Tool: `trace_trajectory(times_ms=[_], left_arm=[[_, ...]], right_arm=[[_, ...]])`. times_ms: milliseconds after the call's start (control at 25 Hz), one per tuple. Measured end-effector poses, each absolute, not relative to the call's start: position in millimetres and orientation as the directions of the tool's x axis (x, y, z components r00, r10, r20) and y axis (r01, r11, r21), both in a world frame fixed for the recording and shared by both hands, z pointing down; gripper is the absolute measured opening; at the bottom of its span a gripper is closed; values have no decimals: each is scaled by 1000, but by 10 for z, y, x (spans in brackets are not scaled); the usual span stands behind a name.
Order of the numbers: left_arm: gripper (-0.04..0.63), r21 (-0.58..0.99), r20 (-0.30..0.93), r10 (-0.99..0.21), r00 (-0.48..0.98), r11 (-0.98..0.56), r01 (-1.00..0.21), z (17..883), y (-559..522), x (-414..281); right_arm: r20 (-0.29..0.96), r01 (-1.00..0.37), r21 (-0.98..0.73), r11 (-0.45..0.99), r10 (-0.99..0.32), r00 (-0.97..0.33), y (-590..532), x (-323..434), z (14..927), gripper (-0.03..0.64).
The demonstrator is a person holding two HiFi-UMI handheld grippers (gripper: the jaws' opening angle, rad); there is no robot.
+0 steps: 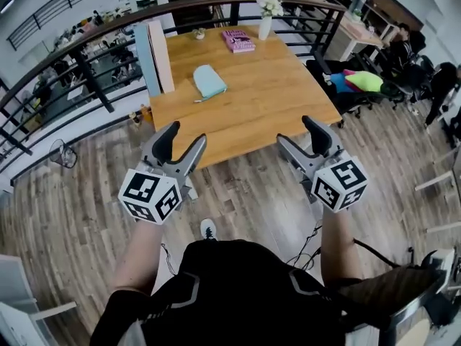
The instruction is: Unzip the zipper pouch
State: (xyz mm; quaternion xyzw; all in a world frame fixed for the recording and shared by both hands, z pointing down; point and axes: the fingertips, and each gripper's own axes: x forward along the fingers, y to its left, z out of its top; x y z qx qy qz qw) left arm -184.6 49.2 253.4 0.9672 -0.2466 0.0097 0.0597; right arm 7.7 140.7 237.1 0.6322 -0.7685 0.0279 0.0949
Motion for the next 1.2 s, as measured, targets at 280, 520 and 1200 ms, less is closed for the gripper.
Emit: trace_trajectory(times_ms=[280,520,1200], left_arm=[[291,87,68,-492,868,-864,-497,2591,-114,-2022],[291,106,88,-500,861,-855,-507,2706,-550,-2149],[275,30,134,-612,779,-783,-621,2946,-1222,-2017]], right_arm=[[216,-975,76,211,-958,-190,815,-14,2443,318],[199,-978,71,199,-963,-181,355,-47,2471,318],[167,-946,55,319,-937,-306,-791,419,2708,288]])
